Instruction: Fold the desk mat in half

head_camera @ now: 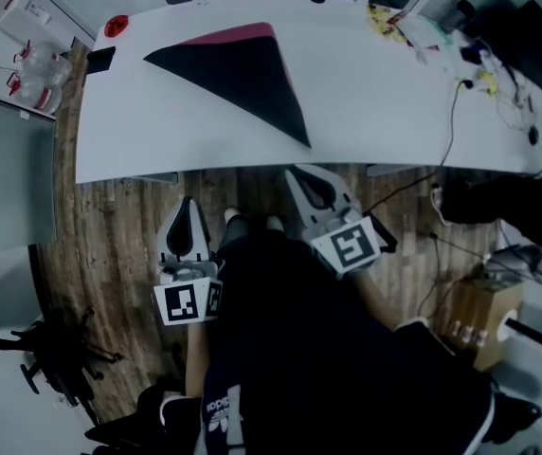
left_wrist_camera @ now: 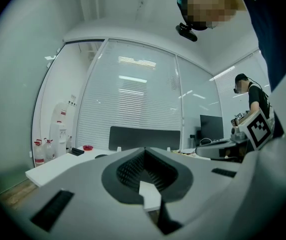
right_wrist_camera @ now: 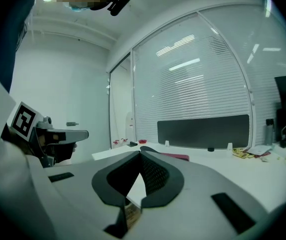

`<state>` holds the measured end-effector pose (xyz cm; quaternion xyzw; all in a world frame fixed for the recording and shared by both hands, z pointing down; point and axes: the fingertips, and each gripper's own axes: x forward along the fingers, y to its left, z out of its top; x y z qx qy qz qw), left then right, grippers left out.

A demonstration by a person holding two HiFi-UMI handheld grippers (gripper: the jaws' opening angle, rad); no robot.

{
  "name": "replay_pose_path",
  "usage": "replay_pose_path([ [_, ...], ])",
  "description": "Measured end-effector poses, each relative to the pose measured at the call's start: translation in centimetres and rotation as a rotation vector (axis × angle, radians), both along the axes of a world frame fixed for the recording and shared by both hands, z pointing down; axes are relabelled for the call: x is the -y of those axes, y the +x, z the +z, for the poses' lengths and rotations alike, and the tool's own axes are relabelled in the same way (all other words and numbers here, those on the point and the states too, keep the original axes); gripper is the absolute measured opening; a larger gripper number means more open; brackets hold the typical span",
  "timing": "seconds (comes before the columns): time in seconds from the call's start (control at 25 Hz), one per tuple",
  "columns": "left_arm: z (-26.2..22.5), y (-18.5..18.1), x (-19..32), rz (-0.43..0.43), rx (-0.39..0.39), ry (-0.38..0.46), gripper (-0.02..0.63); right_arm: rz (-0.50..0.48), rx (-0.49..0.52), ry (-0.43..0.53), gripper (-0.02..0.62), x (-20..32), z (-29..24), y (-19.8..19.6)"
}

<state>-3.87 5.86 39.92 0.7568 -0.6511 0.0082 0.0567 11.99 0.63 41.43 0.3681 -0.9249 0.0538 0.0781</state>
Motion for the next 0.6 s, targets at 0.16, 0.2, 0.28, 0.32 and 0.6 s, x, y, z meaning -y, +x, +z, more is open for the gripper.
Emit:
replay_pose_path([
  [0.16, 0.0, 0.5, -0.1, 0.018, 0.014, 0.004, 0.003, -0.009, -0.019, 0.003, 0.003, -0.4, 0.6, -0.1],
  [0.2, 0.1, 0.5, 0.0, 0.022, 0.018, 0.003, 0.003, -0.011, -0.024, 0.003, 0.003, -0.5, 0.7, -0.2],
  [0.28, 0.2, 0.5, 0.1, 0.025, 0.023, 0.001, 0.003, -0.016, -0.03, -0.001, 0.003, -0.6, 0.9, -0.4],
  [0.32, 0.2, 0.4, 0.1, 0.023, 0.022, 0.002, 0.003, -0.022, -0.033, 0.0, 0.003, -0.6, 1.0, -0.6],
  [0.6, 0.1, 2.0, 0.5, 0.054, 0.045, 0.013, 0.003, -0.048, -0.049, 0.02, 0.003, -1.0, 1.2, -0.8],
])
